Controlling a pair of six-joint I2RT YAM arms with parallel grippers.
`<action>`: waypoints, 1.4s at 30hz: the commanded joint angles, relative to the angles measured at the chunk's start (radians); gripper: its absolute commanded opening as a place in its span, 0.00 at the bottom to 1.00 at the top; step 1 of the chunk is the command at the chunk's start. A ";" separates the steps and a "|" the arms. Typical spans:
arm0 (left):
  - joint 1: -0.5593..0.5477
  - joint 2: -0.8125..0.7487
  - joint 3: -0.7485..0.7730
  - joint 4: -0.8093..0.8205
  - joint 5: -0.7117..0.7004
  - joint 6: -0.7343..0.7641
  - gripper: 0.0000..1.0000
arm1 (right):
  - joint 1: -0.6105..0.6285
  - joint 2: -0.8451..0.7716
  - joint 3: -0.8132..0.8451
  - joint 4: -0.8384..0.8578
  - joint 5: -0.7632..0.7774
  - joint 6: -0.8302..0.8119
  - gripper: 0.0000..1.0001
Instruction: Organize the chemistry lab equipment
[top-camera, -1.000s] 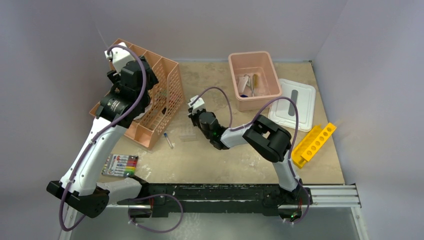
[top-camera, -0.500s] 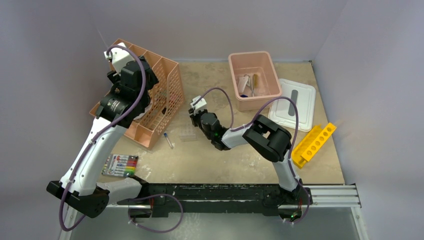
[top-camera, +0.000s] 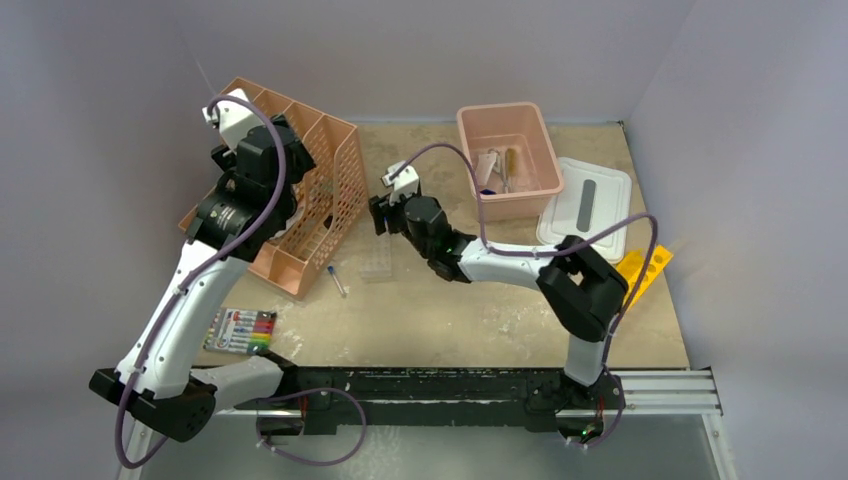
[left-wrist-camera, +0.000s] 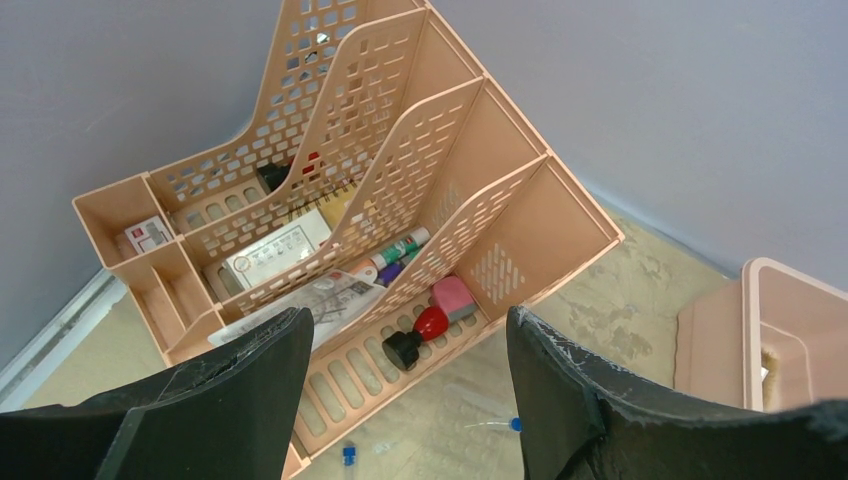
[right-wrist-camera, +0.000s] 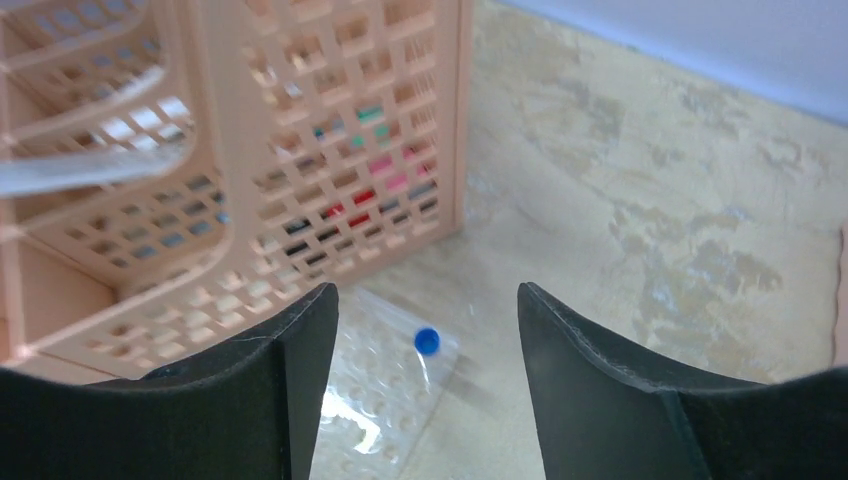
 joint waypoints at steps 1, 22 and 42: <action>0.005 -0.046 -0.025 0.042 0.011 -0.026 0.70 | -0.003 -0.091 0.104 -0.198 -0.089 0.041 0.66; 0.005 -0.190 0.047 0.065 -0.129 0.062 0.70 | 0.204 0.186 0.469 -0.634 -0.174 -0.070 0.56; 0.005 -0.183 0.038 0.049 -0.074 0.052 0.70 | 0.234 0.453 0.704 -0.819 -0.136 -0.024 0.52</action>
